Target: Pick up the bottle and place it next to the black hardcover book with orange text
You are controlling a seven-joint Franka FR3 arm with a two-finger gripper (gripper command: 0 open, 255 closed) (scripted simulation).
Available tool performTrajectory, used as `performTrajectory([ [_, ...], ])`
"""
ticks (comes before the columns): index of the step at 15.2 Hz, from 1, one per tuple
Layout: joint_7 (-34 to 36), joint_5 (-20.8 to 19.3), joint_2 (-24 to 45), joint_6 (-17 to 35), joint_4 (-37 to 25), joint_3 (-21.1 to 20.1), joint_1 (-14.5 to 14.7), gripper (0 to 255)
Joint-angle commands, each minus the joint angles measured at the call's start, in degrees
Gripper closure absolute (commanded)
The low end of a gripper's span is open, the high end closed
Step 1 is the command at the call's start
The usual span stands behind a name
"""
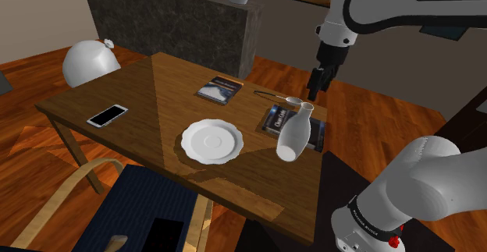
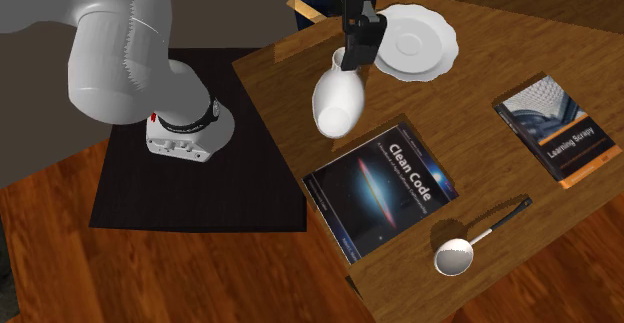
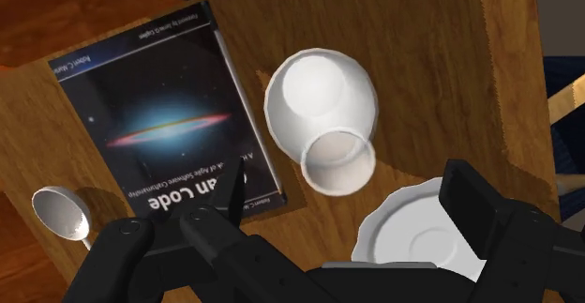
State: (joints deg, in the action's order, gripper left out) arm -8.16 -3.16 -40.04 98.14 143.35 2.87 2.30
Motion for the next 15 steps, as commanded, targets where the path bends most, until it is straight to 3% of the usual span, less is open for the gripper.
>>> performTrajectory([
  [1,0.18,0.36,2.89,5.23,1.67,-0.03,0.37,0],
  [3,0.37,0.76,5.83,9.73,2.73,-0.15,0.78,0],
  [10,0.4,0.58,6.98,15.56,7.41,0.03,0.69,0],
  [15,0.4,0.56,7.11,16.06,7.78,0.05,0.68,0],
])
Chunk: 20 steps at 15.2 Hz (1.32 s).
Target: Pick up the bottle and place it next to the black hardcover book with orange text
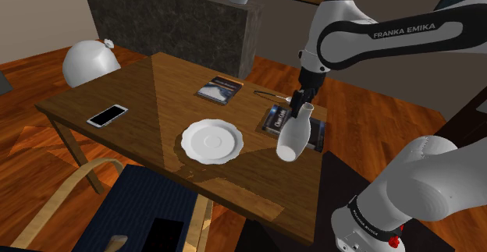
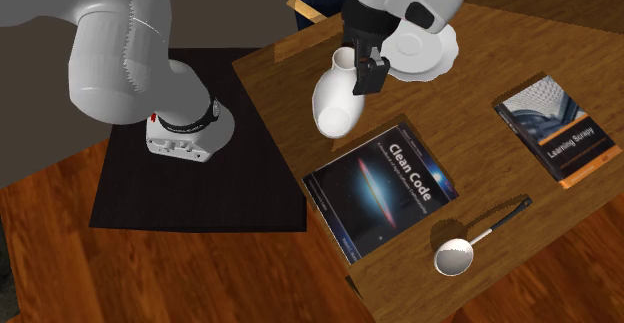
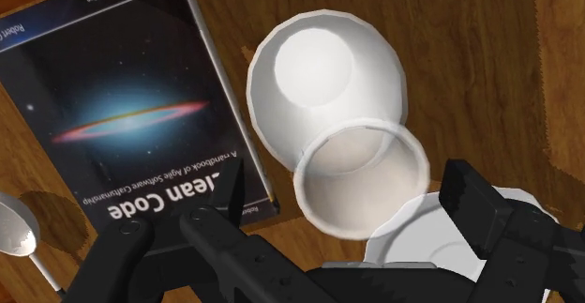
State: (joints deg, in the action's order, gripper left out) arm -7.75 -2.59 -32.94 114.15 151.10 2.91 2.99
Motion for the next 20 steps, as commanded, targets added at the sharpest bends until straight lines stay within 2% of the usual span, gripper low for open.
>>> performTrajectory([
  [1,-0.01,-0.01,0.02,0.05,0.02,0.01,-0.01,0],
  [4,-0.01,-0.01,0.02,0.04,0.02,0.01,0.0,0],
  [5,-0.01,-0.01,0.02,0.04,0.02,0.01,0.0,255],
  [14,-0.01,-0.01,0.02,0.05,0.02,0.01,0.0,255],
  [20,-0.07,0.11,-1.52,-5.13,-3.62,-0.12,0.03,255],
])
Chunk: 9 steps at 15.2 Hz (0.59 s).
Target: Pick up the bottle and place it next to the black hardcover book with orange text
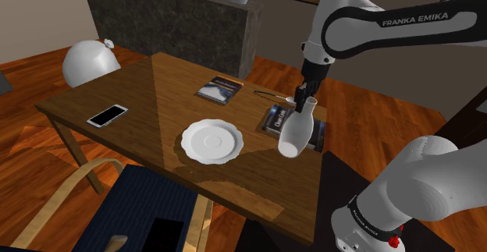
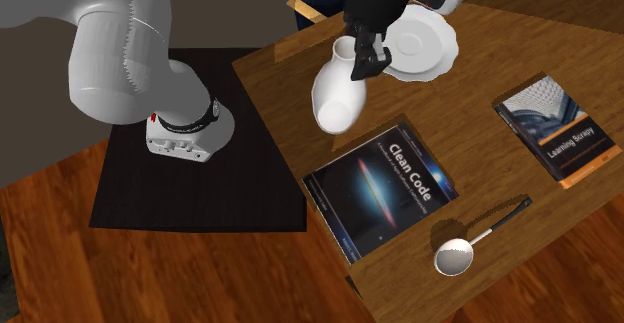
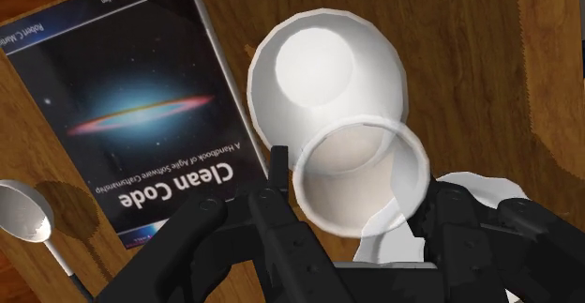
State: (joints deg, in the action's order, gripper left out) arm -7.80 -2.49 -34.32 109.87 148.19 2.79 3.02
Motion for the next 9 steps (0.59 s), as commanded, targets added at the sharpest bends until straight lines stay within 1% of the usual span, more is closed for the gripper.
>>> performTrajectory([
  [1,-0.03,0.03,-0.35,-1.7,-1.35,-0.03,0.01,255],
  [9,-0.12,0.18,-1.34,-8.2,-6.86,-0.2,0.06,255],
])
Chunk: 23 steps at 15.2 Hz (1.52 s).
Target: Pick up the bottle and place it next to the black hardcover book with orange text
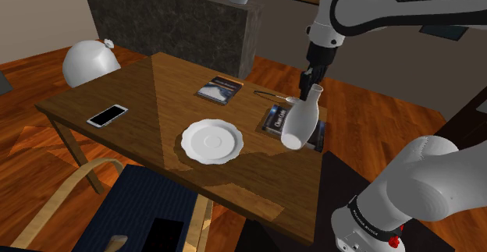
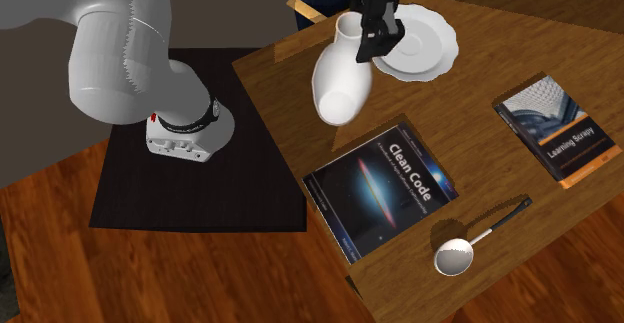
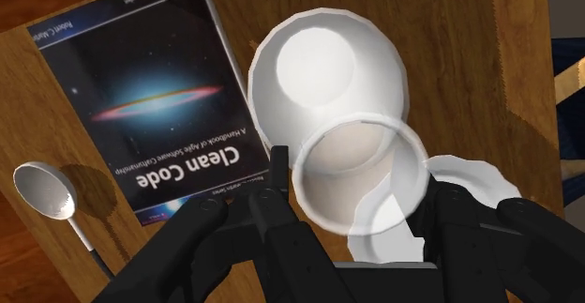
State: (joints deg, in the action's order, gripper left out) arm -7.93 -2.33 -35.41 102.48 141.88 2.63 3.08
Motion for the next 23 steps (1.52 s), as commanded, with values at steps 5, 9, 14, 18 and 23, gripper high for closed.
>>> performTrajectory([
  [5,-0.06,0.1,-0.39,-4.7,-4.3,-0.12,0.04,255],
  [9,-0.11,0.16,-0.27,-7.74,-7.47,-0.19,0.06,255],
  [14,-0.17,0.23,0.17,-11.48,-11.65,-0.27,0.09,255],
  [18,-0.22,0.28,0.74,-14.43,-15.17,-0.32,0.12,255],
  [23,-0.3,0.34,1.7,-18.09,-19.79,-0.38,0.15,255],
])
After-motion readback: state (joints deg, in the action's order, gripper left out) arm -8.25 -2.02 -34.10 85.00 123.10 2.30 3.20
